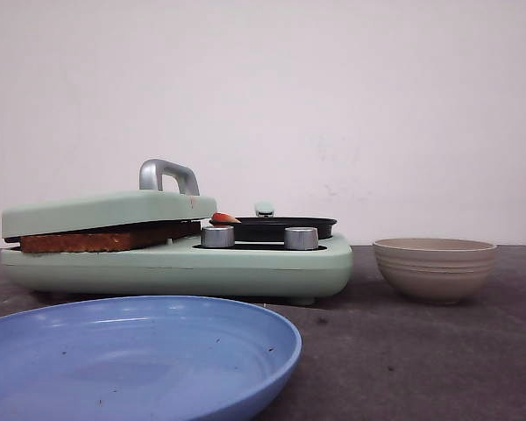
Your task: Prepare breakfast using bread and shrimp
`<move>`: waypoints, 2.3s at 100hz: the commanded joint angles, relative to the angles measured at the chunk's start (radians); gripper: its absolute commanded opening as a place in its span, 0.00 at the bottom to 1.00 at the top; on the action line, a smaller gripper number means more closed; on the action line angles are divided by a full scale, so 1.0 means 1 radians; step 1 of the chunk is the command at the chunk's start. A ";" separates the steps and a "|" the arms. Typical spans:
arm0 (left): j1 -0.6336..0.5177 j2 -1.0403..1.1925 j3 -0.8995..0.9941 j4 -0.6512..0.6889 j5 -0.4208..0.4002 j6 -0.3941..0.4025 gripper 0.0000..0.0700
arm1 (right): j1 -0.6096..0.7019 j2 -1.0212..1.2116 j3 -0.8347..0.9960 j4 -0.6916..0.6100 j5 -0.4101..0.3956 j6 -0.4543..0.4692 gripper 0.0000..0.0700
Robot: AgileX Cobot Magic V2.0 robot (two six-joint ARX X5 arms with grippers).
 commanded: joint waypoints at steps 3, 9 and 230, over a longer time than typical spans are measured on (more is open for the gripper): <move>-0.002 0.003 0.007 0.055 0.013 -0.114 0.00 | 0.037 -0.018 0.013 0.018 0.040 -0.028 0.00; -0.002 0.003 0.007 0.105 0.054 -0.170 0.00 | 0.062 -0.046 0.000 0.049 0.065 -0.029 0.00; -0.001 -0.340 -0.305 0.222 -0.044 -0.365 0.00 | 0.211 -0.724 -1.038 0.639 0.148 0.095 0.00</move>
